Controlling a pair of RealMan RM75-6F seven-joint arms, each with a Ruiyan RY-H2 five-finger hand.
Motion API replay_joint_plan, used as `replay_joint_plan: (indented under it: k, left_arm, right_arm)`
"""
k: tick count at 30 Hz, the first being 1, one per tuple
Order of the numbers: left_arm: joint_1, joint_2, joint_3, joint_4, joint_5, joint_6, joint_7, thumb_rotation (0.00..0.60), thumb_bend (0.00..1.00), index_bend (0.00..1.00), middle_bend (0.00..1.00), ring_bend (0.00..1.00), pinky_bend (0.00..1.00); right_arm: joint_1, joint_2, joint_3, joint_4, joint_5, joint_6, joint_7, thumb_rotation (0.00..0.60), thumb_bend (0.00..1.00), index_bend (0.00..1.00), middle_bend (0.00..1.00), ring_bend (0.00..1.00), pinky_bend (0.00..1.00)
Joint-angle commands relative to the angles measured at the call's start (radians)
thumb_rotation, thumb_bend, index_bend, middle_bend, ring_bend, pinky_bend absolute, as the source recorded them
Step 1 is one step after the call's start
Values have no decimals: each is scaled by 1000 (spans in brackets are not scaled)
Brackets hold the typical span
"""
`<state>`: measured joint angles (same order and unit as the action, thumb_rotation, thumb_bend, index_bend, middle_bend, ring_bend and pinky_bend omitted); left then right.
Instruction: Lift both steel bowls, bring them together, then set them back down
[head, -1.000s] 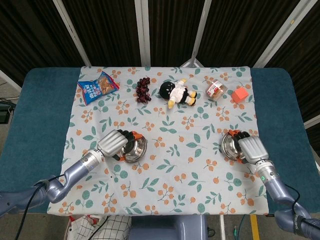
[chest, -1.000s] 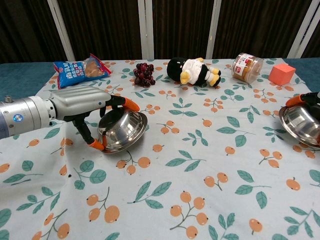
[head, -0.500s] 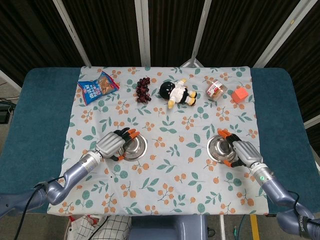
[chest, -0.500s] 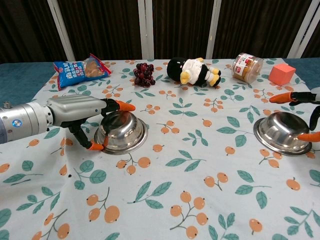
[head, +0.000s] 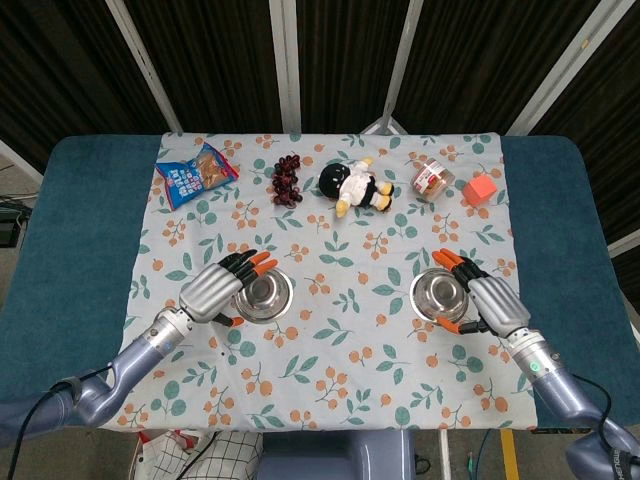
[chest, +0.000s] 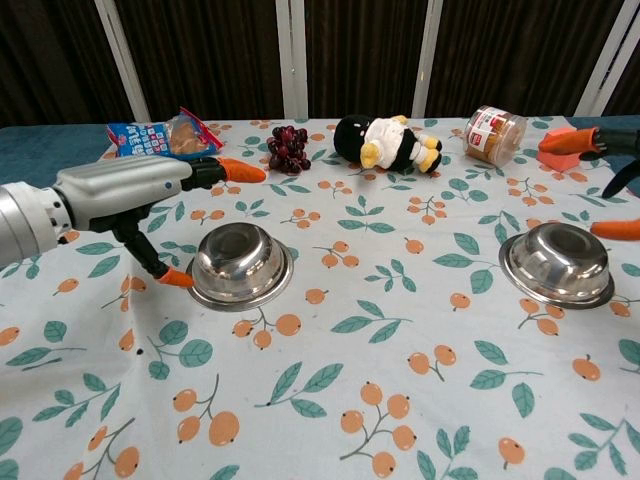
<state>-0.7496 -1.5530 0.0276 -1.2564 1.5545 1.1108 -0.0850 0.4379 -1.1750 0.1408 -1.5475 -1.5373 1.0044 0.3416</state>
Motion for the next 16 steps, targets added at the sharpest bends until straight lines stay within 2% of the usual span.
replay_joint_plan:
  k: [1,4,7,10,13,16]
  left_arm:
    - [82,44,13,-94,30,128,34,600,114,0,0,0,117]
    - [158,82,49,-150,55,232,91,600,114,0,0,0,111]
    - [295,161,121,-251,47,358,237,600,114,0,0,0,102]
    - [440,237,192,-349,-2,472,351,600,114,0,0,0,102]
    - [562,287,240,-401,-39,577,334,600,114,0,0,0,102]
    - [606,350,264,-414,-13,625,243,600,114,0,0,0,102]
  right_arm:
    - [-65,24,-21,-62,-58,135,-57,409,329,0,0,0,81]
    - [-115,33,-44,-67,-77,214,-150,449,329,0,0,0,50]
    - [-210,33,-69,-59,-44,323,-366,450,328,0,0,0,18]
    - [-303,9,-79,-40,15,434,-493,451,328,0,0,0,4]
    - [-355,-13,-75,-5,59,496,-480,460,328,0,0,0,0]
    - [-376,-5,-66,15,58,542,-461,461,328,0,0,0,0]
